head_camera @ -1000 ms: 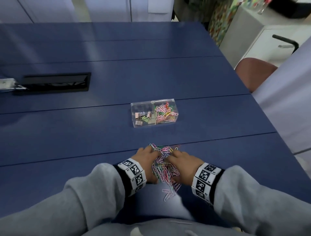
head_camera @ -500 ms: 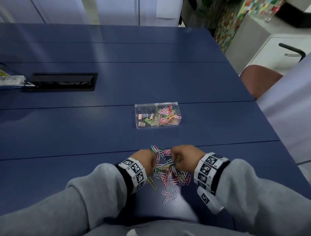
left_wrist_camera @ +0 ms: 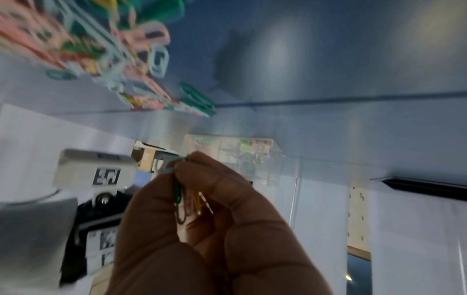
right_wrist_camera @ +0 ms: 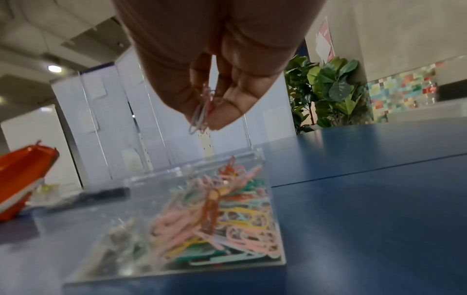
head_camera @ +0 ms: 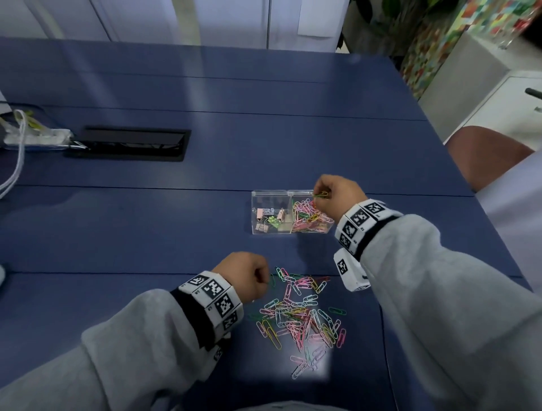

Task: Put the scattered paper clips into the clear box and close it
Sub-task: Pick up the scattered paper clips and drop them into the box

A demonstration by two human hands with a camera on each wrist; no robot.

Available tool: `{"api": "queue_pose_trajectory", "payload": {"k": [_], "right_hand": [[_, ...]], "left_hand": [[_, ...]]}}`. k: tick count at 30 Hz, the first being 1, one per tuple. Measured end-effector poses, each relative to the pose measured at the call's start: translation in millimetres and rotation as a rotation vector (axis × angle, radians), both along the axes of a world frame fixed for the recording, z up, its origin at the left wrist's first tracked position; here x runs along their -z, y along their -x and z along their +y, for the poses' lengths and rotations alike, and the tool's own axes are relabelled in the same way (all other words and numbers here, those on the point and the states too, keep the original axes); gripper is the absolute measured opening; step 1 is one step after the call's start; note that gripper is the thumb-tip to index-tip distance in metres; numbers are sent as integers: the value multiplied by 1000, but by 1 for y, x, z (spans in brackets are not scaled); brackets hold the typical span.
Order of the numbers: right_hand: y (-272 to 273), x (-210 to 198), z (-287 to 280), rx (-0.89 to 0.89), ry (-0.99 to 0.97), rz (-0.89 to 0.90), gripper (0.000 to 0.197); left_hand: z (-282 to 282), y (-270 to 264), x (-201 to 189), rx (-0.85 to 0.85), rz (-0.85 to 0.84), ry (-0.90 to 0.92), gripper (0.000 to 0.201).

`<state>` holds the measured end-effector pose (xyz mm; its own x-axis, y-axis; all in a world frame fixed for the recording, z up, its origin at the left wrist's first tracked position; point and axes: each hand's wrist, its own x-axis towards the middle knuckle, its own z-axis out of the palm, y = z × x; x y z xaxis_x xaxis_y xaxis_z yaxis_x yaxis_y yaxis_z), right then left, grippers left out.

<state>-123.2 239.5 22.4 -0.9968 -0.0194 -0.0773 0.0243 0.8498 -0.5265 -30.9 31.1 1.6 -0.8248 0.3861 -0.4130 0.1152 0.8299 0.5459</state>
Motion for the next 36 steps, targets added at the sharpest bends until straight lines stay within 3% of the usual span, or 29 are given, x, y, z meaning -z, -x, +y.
{"api": "queue_pose_trajectory", "payload": {"k": [5, 7, 13, 18, 21, 27, 32, 36], "right_hand": [[10, 20, 0, -109, -169, -111, 23], [5, 22, 5, -92, -155, -100, 25], [-31, 10, 33, -5, -21, -44, 21], [-80, 11, 54, -3, 28, -149, 17], [-107, 22, 59, -36, 3, -222, 19], [-145, 37, 54, -173, -132, -449, 38], [-162, 41, 39, -254, -148, -522, 66], [-173, 47, 27, -284, -180, -557, 86]], "left_hand": [[14, 34, -22, -112, 147, -93, 8], [26, 52, -27, -155, 181, -121, 7], [68, 102, -24, -234, 210, -180, 28], [83, 123, -18, -225, 179, -134, 3], [80, 116, -14, -165, 192, -71, 17], [48, 69, -18, -75, 230, -83, 22], [22, 11, -8, 177, -11, 110, 34], [14, -21, 18, 284, -105, 250, 66]]}}
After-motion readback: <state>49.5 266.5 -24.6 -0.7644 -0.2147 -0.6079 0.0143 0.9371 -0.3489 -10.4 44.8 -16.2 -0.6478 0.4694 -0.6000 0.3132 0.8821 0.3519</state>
